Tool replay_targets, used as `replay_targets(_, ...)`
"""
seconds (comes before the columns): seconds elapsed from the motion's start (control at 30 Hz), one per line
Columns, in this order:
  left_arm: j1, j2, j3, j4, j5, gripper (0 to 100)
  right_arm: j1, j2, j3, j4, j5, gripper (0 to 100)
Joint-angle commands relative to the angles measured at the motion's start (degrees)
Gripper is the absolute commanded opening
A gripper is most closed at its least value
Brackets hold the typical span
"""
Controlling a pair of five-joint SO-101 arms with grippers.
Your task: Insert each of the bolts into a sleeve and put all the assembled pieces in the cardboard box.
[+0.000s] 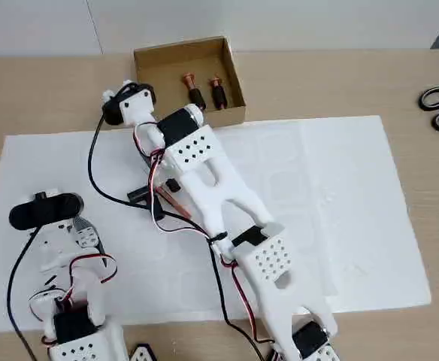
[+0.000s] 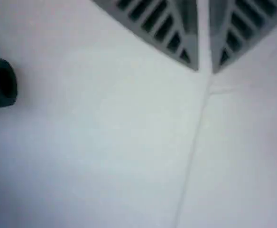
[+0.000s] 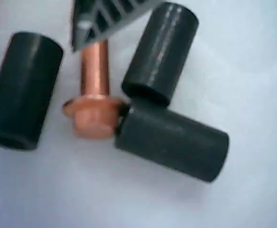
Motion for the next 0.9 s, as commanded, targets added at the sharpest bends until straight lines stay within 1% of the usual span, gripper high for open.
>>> replay_targets(0.0,-0.44,-0.70,-0.57,-1.23,-0.44,1,-0.22,0.57,-0.53,-1.54,0.18,14.7)
replay_targets(0.33,-0.26,-0.70,-0.57,-1.32,-0.44,1,-0.22,6.20,-0.53,-5.67,0.09,14.7)
replay_targets(0.6,-0.18,-0.70,-0.57,-1.32,-0.44,1,-0.04,9.80,-0.53,-6.02,0.09,14.6)
replay_targets(0.87,-0.18,-0.70,-0.57,-1.32,-0.44,1,-0.04,11.82,-0.53,-8.84,0.09,14.3)
